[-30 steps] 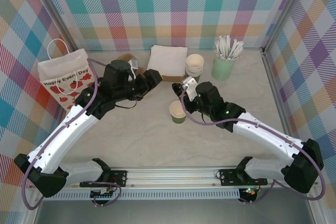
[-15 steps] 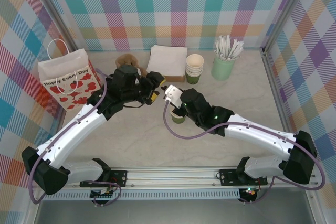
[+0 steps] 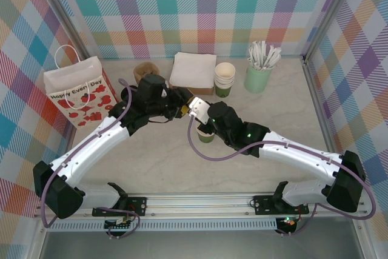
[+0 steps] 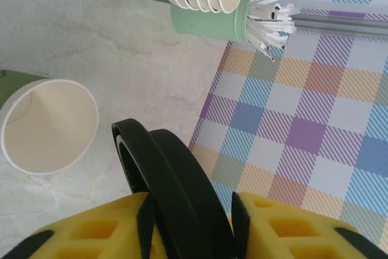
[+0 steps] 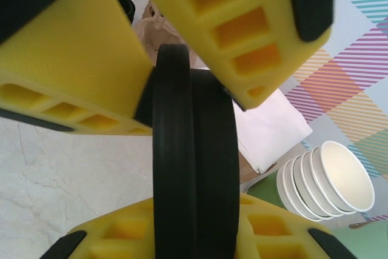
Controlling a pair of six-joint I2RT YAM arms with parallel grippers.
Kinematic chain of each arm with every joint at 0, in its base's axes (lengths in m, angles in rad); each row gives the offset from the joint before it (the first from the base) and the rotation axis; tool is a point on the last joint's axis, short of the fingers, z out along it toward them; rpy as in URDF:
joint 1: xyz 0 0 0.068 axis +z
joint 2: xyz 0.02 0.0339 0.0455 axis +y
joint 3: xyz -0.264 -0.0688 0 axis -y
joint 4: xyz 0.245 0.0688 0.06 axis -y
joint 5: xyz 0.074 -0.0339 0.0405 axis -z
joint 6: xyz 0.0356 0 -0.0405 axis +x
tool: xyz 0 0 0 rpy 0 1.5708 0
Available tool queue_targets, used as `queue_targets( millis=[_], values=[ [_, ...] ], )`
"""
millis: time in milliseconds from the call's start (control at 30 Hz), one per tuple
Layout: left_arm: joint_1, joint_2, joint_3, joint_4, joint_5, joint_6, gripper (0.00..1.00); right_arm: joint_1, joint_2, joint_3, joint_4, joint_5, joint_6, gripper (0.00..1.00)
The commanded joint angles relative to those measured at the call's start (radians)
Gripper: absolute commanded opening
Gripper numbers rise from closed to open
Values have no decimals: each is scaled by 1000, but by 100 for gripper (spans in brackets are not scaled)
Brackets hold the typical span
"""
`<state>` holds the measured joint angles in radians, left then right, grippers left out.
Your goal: Pack the takeout coffee
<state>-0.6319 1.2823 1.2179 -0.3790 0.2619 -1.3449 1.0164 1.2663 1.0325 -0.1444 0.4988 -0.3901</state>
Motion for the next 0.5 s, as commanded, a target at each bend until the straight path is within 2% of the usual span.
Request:
queue_targets(
  millis=[0, 100, 200, 400, 467],
  values=[
    [3, -3, -6, 29, 31, 33, 32, 7, -1, 31, 12, -28, 36, 19],
    [2, -6, -5, 30, 40, 65, 22, -1, -20, 21, -16, -71, 61, 21],
    [1, -9, -3, 28, 48, 111, 16, -15, -55, 4, -49, -134, 88, 26],
    [2, -17, 1, 21, 70, 237, 11, -79, -174, -46, -122, -331, 156, 51],
    [2, -18, 6, 22, 98, 307, 11, -132, -231, -72, -142, -443, 183, 61]
  ],
)
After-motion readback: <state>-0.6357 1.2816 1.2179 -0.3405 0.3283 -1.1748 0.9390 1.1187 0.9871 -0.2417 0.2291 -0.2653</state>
